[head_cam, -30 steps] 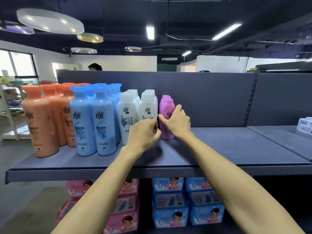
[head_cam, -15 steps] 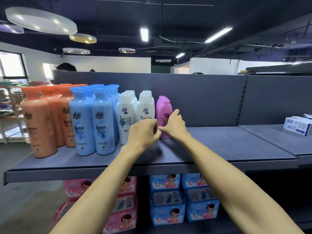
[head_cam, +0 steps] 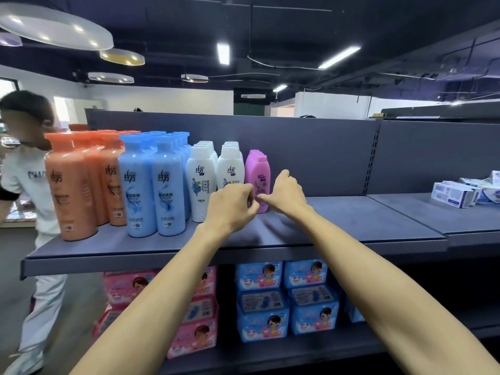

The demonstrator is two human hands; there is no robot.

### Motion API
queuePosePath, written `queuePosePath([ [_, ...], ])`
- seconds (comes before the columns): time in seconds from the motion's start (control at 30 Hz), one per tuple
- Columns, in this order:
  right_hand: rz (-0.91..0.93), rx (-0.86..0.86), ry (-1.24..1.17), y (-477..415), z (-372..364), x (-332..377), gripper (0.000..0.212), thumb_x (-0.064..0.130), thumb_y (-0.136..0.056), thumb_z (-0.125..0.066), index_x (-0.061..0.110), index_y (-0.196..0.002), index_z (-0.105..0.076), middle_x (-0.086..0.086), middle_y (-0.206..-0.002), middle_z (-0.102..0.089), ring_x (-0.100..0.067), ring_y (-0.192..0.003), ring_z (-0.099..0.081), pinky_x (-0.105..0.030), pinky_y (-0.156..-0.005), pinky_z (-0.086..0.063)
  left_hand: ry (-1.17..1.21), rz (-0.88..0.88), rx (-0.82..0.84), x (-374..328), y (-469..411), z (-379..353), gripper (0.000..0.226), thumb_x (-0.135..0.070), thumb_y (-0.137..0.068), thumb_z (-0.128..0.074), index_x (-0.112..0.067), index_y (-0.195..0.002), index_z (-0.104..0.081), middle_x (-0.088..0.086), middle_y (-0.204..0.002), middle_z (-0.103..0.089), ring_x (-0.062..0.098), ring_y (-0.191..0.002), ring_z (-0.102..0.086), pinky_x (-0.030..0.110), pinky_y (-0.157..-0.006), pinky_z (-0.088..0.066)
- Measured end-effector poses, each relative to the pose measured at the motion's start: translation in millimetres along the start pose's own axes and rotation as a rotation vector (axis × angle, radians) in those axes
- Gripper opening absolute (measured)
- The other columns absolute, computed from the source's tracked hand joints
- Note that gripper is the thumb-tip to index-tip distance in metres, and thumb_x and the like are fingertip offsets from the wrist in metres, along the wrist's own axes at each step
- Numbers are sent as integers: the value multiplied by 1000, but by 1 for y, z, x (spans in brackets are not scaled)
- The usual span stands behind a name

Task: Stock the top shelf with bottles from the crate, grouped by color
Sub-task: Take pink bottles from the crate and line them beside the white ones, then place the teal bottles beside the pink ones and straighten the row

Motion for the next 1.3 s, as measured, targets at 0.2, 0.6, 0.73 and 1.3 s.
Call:
queuePosePath([
  [0.2,12,-19,66,15,15,-11,50,41,-80,-75,9,-102,-43,-8,-102,-57,-27,-82,-52,-34,-64,-39,23,-18,23,-6,9,1,14,-32,-82,-54,-19,-77,-57,-5,-78,-65,24,-79,-59,33,-64,-47],
  [0.6,-9,-98,289,64,59,-83,38,48,-86,-62,15,-104,-60,-3,-100,-66,-26,-90,-59,-32,-67,-42,146,-149,112,-77,19,-45,10,-31,-82,-54,-23,-76,-54,-6,-80,-64,22,-78,-57,30,-59,-35],
  [0.73,-71,-129,340,82,76,-115,36,50,-86,-61,18,-102,-63,-3,-101,-67,-27,-93,-61,-31,-68,-39,180,-196,133,-108,22,-57,12,-32,-82,-54,-22,-80,-59,-5,-82,-66,23,-81,-59,31,-61,-41],
  [1.3,-283,-55,286,181,47,-236,23,47,-84,-59,24,-82,-54,6,-84,-62,-24,-75,-56,-32,-67,-38,329,-248,375,-181,108,-145,9,-30,-83,-54,-22,-78,-56,-7,-75,-61,18,-73,-57,31,-60,-43],
])
Point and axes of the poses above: each hand's wrist, its own y-axis away from the middle knuckle, its own z-axis out of the back of the hand, x = y × z, the point moved 2 cm from there along -y, towards the middle knuckle
